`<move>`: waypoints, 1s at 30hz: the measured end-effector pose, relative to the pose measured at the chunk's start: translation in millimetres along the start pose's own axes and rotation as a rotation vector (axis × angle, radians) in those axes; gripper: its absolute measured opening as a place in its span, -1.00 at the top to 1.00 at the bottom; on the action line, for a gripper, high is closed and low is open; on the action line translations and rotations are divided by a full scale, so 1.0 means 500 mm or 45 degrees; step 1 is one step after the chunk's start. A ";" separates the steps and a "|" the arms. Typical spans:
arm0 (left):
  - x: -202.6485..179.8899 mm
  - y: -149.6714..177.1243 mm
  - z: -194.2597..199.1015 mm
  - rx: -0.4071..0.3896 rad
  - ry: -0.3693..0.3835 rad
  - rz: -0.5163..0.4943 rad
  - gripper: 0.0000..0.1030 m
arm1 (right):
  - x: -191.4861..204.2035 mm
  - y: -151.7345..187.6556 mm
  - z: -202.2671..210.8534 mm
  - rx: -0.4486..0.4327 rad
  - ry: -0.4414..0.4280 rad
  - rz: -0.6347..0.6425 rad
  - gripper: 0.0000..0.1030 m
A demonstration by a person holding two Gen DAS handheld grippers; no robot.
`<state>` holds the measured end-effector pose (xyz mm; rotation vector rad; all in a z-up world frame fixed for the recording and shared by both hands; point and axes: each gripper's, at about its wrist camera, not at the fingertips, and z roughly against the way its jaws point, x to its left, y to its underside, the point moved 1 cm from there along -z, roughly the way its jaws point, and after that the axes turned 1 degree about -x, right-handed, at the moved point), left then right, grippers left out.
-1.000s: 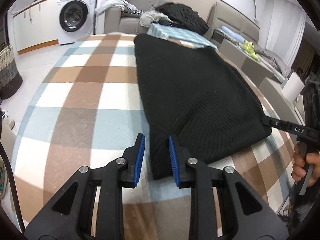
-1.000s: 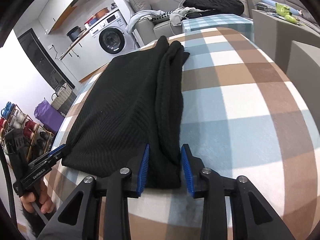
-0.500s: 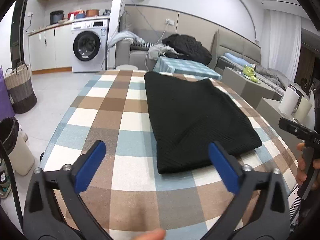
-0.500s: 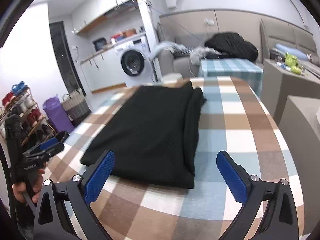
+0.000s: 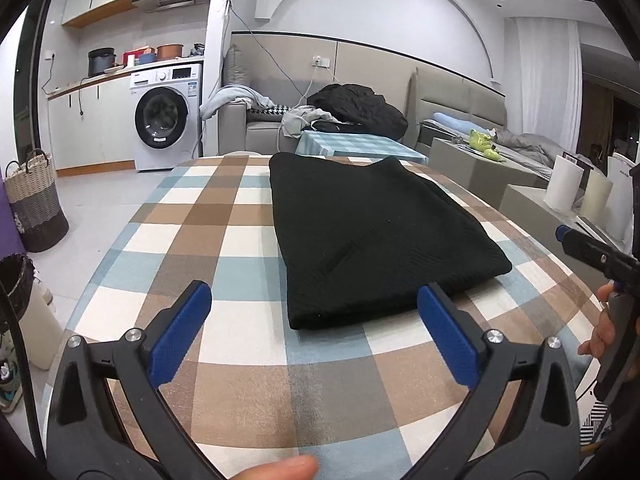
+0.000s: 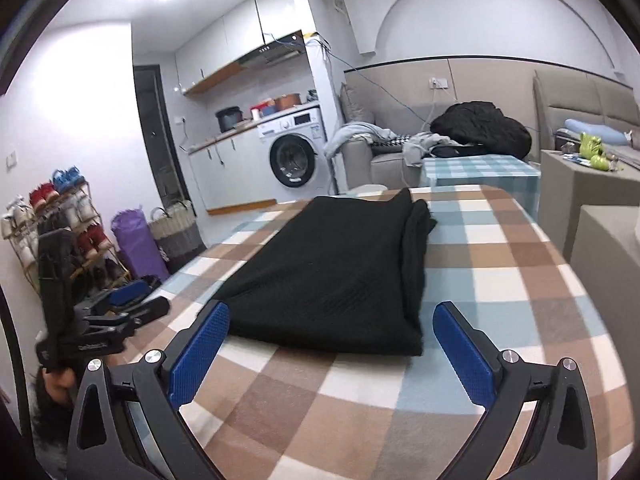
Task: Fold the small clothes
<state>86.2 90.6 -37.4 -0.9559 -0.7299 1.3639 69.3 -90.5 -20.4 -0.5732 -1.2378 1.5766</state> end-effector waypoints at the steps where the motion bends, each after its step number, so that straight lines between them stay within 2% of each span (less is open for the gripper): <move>1: 0.001 0.000 0.001 -0.006 0.005 0.006 -0.99 | 0.004 0.006 0.000 -0.001 0.017 0.008 -1.00; 3: 0.003 0.000 0.005 -0.026 0.028 0.016 -0.99 | 0.011 0.017 0.003 -0.020 0.030 0.037 -1.00; 6: 0.003 0.004 0.008 -0.034 0.024 0.007 -0.99 | 0.009 0.031 -0.001 -0.022 0.001 0.004 -1.00; 13: -0.006 0.010 0.013 -0.055 0.023 -0.028 -0.99 | -0.011 0.041 -0.009 -0.039 0.019 -0.026 -1.00; 18: -0.009 0.011 0.011 -0.038 0.039 -0.031 -0.99 | -0.027 0.044 -0.003 -0.060 0.046 -0.073 -1.00; 30: 0.001 0.011 0.003 -0.016 0.048 -0.001 -0.99 | -0.033 0.048 0.001 -0.056 0.029 -0.083 -1.00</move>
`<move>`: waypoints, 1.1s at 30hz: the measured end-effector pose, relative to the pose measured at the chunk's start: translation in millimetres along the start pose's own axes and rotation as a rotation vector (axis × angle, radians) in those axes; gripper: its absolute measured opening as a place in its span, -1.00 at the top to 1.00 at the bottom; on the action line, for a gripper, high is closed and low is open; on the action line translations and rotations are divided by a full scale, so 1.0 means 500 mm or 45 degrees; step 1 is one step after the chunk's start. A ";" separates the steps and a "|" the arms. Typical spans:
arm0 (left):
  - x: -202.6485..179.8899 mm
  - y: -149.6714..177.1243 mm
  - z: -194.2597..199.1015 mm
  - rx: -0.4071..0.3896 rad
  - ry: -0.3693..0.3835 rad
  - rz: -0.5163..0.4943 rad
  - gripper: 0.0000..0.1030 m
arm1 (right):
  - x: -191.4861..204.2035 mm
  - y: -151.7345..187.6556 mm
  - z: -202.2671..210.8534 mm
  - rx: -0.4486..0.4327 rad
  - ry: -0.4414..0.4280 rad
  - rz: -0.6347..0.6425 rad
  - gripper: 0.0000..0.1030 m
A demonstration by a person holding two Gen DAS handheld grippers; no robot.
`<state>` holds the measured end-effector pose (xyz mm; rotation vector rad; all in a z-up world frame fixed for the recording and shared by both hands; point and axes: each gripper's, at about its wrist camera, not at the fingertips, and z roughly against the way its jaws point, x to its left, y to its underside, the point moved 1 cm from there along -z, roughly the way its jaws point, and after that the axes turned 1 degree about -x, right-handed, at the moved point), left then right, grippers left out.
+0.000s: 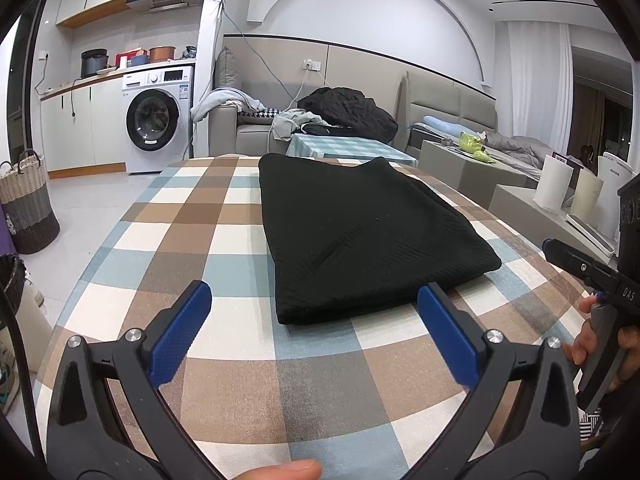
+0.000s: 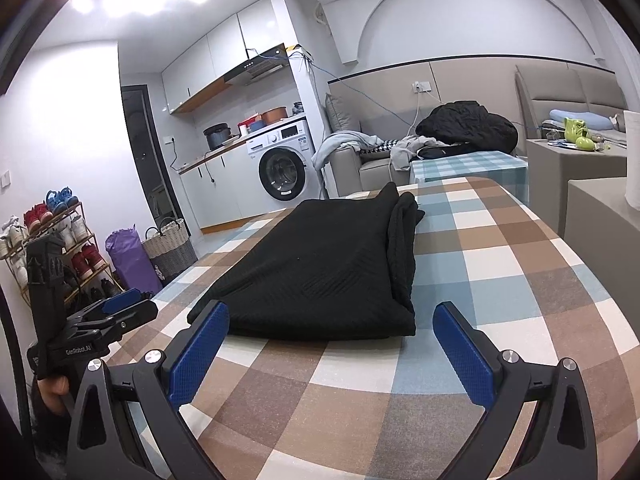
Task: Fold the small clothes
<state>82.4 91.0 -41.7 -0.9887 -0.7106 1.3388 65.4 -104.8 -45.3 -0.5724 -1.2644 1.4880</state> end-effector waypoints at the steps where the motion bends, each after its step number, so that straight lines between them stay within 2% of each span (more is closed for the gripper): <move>1: 0.001 0.000 -0.001 0.001 0.000 0.001 -0.99 | -0.001 0.000 0.000 0.000 0.000 -0.002 -1.00; 33: 0.003 0.004 -0.005 0.007 0.003 -0.001 -0.99 | -0.003 0.003 -0.006 0.014 -0.007 0.004 -1.00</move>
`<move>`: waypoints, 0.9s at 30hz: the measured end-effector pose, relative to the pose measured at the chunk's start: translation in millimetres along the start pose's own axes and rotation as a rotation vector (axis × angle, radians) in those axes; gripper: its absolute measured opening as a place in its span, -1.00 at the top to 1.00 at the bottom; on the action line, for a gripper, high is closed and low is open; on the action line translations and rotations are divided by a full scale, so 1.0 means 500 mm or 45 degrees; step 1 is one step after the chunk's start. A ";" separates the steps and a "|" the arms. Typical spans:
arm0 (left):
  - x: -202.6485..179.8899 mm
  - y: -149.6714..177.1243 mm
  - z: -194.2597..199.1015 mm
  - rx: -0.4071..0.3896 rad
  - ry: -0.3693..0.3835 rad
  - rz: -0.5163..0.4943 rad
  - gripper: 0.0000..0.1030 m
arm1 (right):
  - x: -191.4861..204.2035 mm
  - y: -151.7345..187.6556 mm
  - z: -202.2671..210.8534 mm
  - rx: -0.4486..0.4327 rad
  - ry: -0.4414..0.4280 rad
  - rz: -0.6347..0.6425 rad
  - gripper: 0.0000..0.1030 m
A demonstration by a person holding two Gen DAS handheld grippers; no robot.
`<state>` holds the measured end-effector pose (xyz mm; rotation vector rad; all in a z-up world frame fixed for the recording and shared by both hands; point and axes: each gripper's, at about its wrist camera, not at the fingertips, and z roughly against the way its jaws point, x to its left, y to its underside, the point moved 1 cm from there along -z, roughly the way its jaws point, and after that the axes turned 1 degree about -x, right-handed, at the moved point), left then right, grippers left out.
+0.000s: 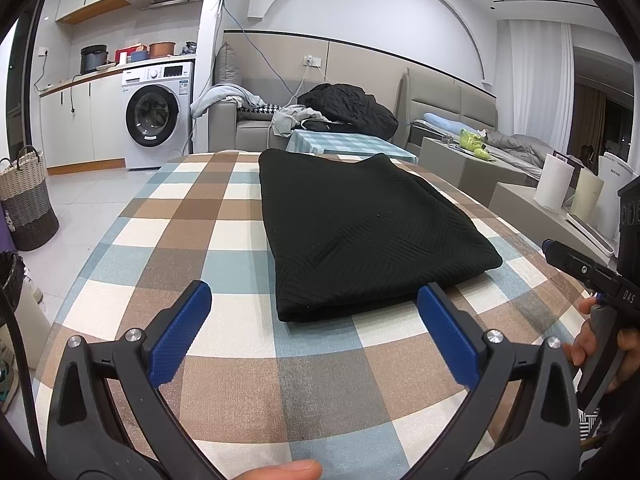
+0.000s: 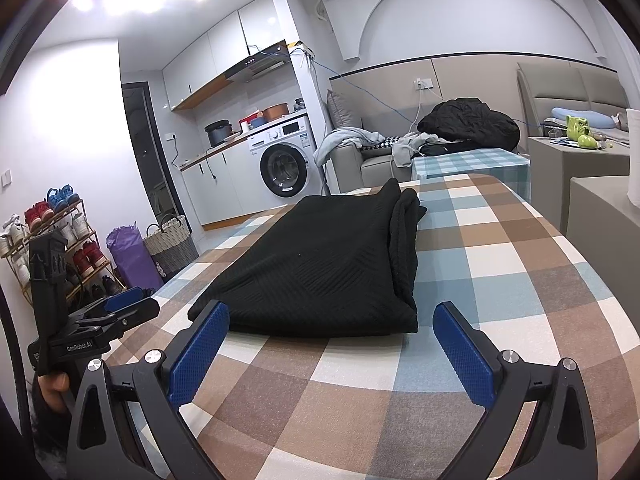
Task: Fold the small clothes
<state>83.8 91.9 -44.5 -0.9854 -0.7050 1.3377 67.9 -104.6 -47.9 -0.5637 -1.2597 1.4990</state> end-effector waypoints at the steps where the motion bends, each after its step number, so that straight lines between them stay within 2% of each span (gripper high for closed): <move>1: 0.000 0.000 -0.001 0.001 0.001 0.000 -0.99 | 0.000 0.000 0.000 -0.001 0.000 0.001 -1.00; 27: 0.000 0.002 -0.002 0.004 0.001 -0.001 -0.99 | 0.001 0.000 -0.002 0.001 -0.003 0.004 -1.00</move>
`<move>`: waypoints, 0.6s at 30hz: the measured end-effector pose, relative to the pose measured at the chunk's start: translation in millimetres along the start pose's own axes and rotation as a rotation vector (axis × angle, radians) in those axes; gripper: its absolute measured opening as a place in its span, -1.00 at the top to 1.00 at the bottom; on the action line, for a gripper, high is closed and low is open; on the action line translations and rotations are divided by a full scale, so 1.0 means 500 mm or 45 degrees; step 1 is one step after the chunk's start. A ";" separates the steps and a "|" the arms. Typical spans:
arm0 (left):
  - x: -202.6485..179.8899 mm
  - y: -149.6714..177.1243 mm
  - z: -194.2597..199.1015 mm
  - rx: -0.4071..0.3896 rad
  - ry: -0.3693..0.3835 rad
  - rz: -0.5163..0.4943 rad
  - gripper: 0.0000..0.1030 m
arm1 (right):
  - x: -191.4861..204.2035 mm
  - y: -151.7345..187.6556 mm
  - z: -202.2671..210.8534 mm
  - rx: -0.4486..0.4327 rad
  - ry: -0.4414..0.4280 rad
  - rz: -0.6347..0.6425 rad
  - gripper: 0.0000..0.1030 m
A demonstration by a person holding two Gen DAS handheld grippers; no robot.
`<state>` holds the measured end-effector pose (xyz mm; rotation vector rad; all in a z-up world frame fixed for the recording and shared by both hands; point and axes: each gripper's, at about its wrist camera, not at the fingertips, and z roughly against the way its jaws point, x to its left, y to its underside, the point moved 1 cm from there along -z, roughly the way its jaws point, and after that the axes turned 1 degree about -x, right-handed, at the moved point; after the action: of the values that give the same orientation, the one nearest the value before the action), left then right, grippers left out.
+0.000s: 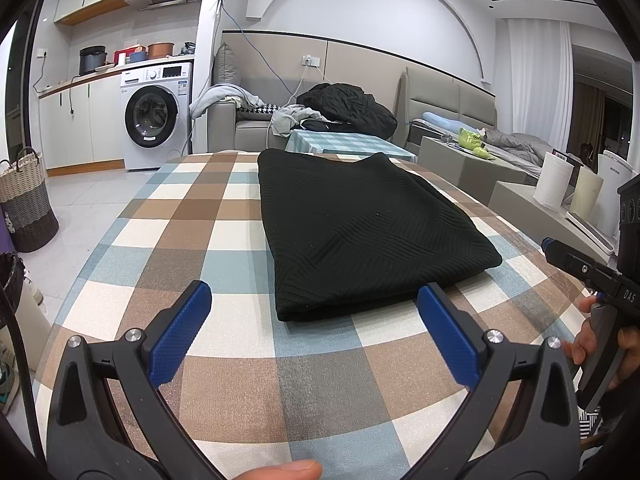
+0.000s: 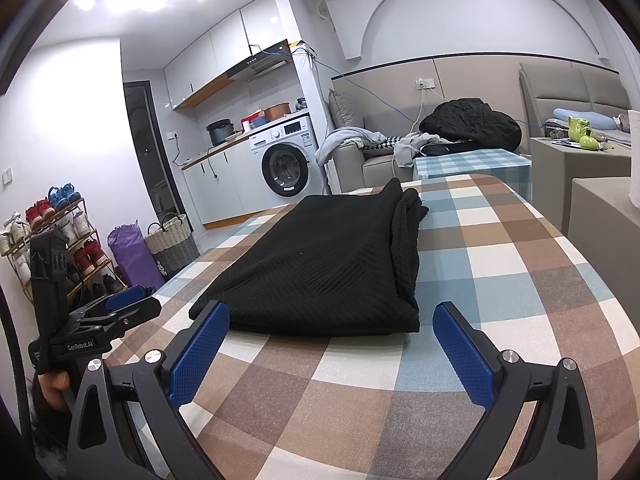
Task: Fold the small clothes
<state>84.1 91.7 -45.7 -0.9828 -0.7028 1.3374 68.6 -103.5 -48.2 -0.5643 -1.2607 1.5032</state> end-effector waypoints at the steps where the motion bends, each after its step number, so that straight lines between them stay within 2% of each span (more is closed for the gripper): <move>1: 0.000 0.000 0.000 0.000 0.001 0.000 -0.99 | 0.000 0.000 0.000 0.001 0.001 0.001 -1.00; 18: 0.001 0.003 -0.003 0.000 0.007 -0.007 -0.99 | 0.002 0.000 -0.004 0.004 -0.004 0.005 -1.00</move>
<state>84.8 91.7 -47.6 -0.9836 -0.7015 1.3292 69.9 -101.8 -48.7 -0.5624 -1.2602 1.5096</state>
